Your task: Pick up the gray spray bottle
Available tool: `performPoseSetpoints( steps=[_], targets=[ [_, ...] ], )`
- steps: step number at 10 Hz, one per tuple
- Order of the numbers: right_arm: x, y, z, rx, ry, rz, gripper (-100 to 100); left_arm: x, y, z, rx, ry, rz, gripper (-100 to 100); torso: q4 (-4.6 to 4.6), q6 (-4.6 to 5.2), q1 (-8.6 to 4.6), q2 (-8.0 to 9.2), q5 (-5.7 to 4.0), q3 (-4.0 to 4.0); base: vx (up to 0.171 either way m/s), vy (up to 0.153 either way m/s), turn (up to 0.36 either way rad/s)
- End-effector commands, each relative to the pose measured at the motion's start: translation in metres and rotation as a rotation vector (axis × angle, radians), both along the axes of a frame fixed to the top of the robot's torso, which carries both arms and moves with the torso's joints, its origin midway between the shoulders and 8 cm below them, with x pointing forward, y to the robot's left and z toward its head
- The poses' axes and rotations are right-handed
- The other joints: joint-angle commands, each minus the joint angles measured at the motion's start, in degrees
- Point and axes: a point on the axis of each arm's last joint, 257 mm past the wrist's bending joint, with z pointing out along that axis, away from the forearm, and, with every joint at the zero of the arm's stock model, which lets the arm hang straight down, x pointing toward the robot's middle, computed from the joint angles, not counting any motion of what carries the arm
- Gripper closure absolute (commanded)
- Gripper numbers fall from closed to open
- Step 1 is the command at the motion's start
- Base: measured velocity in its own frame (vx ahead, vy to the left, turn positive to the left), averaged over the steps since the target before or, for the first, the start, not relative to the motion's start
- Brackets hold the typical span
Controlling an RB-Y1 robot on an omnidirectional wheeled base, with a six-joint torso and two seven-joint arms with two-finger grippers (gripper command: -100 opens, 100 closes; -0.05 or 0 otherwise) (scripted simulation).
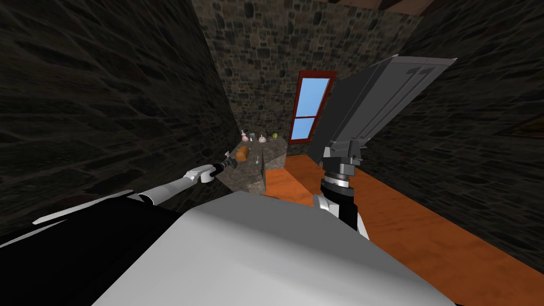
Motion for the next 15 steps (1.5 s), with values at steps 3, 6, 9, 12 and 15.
performPoseSetpoints(
  steps=[3, 6, 9, 12, 15],
  targets=[
    [0.000, 0.000, 0.000, 0.000, 0.000, 0.000, 0, -0.016, -0.019, -0.007, -0.007, 0.001, -0.012, 100, -0.06, 0.07, 0.00, -0.13, 0.08, -0.10, 0.024, 0.041, -0.034],
    [0.000, 0.000, 0.000, 0.000, 0.000, 0.000, 0, -0.028, -0.029, -0.008, -0.014, -0.004, -0.005, 100, -0.18, 0.09, -0.05, -0.17, 0.23, -0.18, 0.020, 0.031, -0.032],
    [0.000, 0.000, 0.000, 0.000, 0.000, 0.000, 0, -0.042, -0.037, -0.008, -0.017, -0.006, 0.007, 100, -0.26, 0.06, 0.00, -0.18, 0.35, -0.22, 0.018, 0.038, -0.031],
    [0.000, 0.000, 0.000, 0.000, 0.000, 0.000, 0, -0.056, -0.043, -0.005, -0.016, -0.006, 0.020, 100, -0.29, 0.03, -0.02, -0.18, 0.36, -0.24, 0.018, 0.033, -0.031],
    [0.000, 0.000, 0.000, 0.000, 0.000, 0.000, 0, -0.072, -0.048, -0.001, -0.011, -0.003, 0.036, 100, -0.29, 0.00, 0.00, -0.17, 0.35, -0.23, 0.016, 0.039, -0.032]
  ],
)
